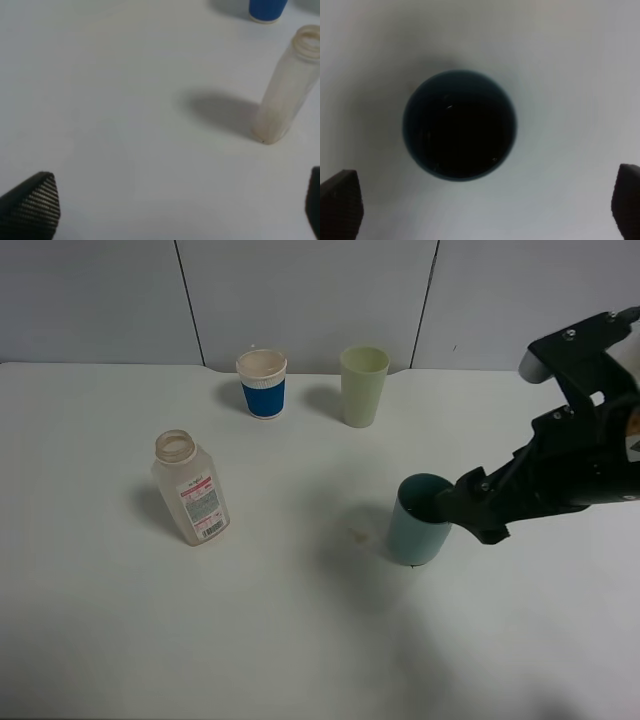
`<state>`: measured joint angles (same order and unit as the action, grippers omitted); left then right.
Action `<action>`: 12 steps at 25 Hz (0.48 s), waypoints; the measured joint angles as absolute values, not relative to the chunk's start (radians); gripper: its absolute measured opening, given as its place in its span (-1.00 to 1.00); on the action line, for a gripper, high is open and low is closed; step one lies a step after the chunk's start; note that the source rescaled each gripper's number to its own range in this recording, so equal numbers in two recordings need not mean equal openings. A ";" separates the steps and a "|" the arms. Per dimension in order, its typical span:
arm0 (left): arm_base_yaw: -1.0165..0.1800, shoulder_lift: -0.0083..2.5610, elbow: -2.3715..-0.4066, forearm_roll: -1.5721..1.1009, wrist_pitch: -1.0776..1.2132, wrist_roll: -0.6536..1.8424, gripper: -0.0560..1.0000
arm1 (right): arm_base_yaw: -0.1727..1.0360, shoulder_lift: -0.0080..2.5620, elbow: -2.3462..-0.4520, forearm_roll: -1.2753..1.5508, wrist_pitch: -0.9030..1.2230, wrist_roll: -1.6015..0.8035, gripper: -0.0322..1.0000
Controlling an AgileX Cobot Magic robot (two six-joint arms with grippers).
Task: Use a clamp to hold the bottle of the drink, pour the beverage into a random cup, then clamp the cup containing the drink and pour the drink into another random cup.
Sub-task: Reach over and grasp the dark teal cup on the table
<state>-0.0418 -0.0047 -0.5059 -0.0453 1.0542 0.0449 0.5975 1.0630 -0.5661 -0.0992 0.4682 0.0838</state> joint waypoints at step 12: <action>-0.042 -0.005 -0.506 -0.045 1.054 0.045 1.00 | 0.623 1.198 -0.566 -0.122 0.474 0.085 1.00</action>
<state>-0.0418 -0.0047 -0.5059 -0.0453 1.0542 0.0449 0.6228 1.1976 -0.5661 -0.1216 0.4739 0.0847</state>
